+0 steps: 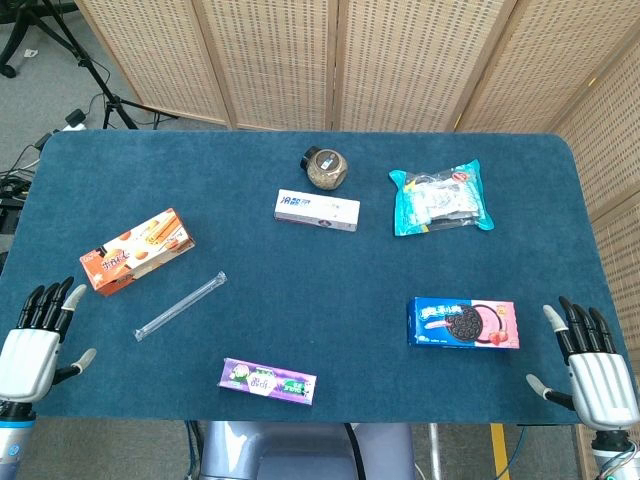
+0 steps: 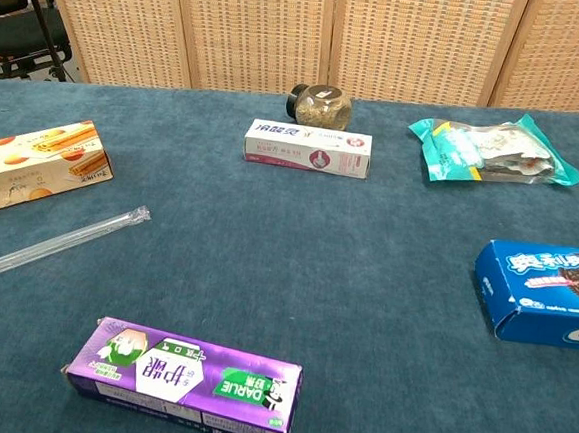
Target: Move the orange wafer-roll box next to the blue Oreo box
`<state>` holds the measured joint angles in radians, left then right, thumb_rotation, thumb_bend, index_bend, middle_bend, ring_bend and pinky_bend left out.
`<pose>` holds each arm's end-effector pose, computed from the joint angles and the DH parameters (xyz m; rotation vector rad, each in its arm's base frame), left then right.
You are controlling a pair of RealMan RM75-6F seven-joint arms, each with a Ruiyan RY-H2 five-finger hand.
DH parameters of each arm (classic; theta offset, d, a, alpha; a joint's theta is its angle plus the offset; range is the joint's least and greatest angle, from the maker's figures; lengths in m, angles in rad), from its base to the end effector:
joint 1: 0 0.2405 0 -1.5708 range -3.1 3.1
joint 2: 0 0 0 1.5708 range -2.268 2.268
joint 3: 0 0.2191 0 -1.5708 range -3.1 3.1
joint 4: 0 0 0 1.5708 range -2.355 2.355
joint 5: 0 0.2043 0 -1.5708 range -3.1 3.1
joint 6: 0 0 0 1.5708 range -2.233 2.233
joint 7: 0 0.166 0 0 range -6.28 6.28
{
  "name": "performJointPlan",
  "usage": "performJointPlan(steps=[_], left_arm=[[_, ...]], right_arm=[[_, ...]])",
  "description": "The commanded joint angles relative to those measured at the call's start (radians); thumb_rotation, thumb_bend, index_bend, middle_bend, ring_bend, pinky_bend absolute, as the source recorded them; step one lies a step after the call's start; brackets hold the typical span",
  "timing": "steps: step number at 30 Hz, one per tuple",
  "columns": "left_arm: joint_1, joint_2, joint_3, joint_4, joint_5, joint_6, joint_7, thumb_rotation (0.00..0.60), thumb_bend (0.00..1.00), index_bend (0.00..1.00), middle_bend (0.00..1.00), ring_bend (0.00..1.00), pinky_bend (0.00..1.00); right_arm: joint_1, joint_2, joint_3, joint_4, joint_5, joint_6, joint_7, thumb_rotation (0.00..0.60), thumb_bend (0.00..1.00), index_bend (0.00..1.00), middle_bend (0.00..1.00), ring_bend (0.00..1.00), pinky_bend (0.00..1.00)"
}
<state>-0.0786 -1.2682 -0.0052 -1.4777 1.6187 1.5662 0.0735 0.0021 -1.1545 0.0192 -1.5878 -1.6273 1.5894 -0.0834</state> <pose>-0.2666 0.1884 0.1143 -1.4755 -0.7863 -0.9439 -0.2683 -0.1701 0.1430 1.4245 -0.7954 0.9034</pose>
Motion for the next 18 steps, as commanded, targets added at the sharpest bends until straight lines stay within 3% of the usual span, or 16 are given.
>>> performJointPlan(steps=[1,18], left_arm=[[0.0,0.0,0.0,0.0,0.0,0.0,0.0,0.6,0.18,0.0,0.0,0.0,0.0],[0.002,0.006,-0.001,-0.007,-0.013,-0.005,-0.007,0.6,0.18,0.0,0.0,0.0,0.0]], right_arm=[[0.0,-0.001,0.0,0.001,0.0,-0.001,-0.002,0.6,0.13,0.05,0.0,0.0,0.0],[0.0,-0.001,0.0,-0.001,0.003,-0.002,0.0,0.6,0.13,0.05,0.0,0.0,0.0]])
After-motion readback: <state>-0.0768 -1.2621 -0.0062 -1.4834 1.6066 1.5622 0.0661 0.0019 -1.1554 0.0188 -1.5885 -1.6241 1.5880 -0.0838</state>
